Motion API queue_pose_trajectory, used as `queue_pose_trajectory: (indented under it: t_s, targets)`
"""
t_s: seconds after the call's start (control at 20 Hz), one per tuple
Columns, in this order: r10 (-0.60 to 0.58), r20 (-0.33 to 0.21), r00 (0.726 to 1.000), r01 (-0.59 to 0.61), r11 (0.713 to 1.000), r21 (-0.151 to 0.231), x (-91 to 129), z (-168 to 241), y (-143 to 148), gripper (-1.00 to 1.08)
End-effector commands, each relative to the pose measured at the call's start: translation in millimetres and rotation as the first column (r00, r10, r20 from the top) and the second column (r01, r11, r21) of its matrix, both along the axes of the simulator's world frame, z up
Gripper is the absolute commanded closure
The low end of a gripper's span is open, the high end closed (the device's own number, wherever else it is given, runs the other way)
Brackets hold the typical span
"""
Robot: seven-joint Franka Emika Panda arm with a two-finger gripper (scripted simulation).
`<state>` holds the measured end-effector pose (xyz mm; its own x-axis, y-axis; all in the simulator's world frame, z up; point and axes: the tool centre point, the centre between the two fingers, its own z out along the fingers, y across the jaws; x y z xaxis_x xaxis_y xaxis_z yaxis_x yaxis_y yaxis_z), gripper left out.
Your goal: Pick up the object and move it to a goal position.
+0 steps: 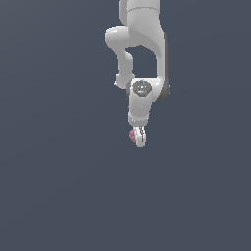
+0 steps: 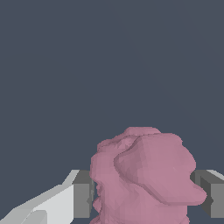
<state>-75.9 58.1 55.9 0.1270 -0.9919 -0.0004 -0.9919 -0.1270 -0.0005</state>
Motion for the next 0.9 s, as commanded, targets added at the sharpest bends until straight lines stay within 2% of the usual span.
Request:
queue_pose_trajectory:
  t_s: [0.0,0.35,0.85]
  targets:
    - [-0.001,0.001,1.000,0.001,1.000,0.000,5.2,8.9,-8.5,1.08]
    - [-0.001,0.001,1.000,0.001,1.000,0.000,28.0,48.2,-46.2,1.08]
    - [-0.001,0.000,1.000,0.001,1.000,-0.002,73.3,123.3,-117.3,1.08]
